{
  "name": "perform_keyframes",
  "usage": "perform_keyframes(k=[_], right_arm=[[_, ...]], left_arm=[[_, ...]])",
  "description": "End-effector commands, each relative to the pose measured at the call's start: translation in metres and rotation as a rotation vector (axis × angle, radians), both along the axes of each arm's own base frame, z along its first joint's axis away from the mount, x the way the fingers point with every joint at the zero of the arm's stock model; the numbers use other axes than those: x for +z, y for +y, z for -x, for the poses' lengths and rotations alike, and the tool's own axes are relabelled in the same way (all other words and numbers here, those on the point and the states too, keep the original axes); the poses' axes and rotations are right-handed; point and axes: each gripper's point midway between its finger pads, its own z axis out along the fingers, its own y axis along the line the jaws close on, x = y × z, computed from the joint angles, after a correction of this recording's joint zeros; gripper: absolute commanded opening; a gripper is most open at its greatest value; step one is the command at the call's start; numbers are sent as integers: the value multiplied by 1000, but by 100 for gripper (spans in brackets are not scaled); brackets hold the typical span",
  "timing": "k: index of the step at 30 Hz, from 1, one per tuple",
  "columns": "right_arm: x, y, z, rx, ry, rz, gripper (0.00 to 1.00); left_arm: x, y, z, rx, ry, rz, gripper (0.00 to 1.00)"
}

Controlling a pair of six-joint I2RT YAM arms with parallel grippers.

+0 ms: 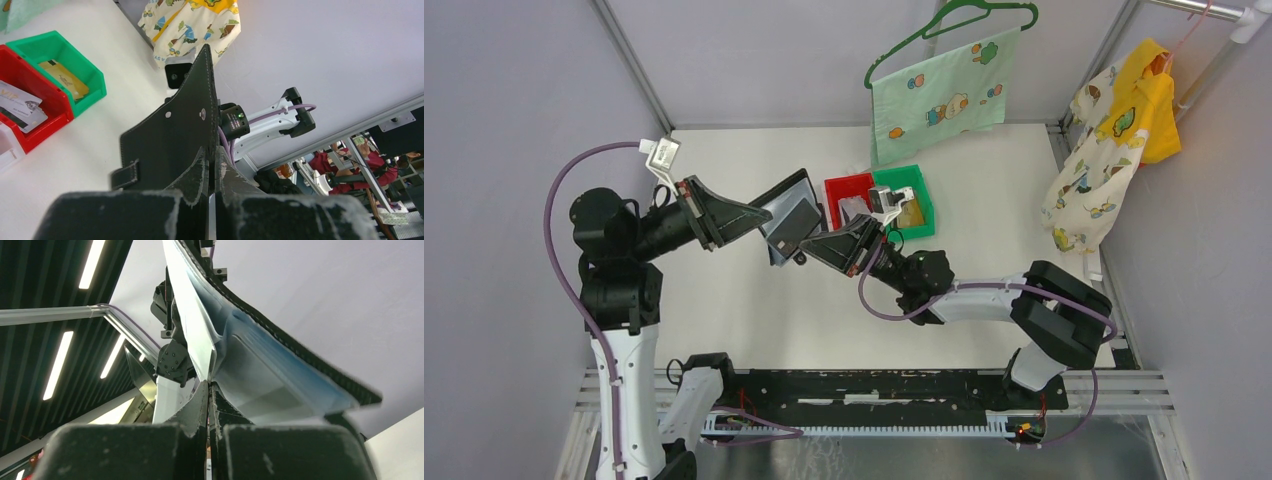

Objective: Take the credit cards out of the card holder
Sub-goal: Remove the credit card from the card holder.

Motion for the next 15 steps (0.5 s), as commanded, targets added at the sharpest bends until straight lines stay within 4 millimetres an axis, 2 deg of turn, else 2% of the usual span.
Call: perform_keyframes(k=[1, 8, 15], right_arm=[[78, -77, 39, -18, -228, -384, 0], [84, -74, 39, -2, -234, -402, 0], [74, -75, 37, -11, -208, -379, 0]], left_arm=[[25, -1, 11, -9, -119, -10, 2], [25, -2, 14, -16, -127, -15, 2], [33, -2, 15, -21, -138, -10, 2]])
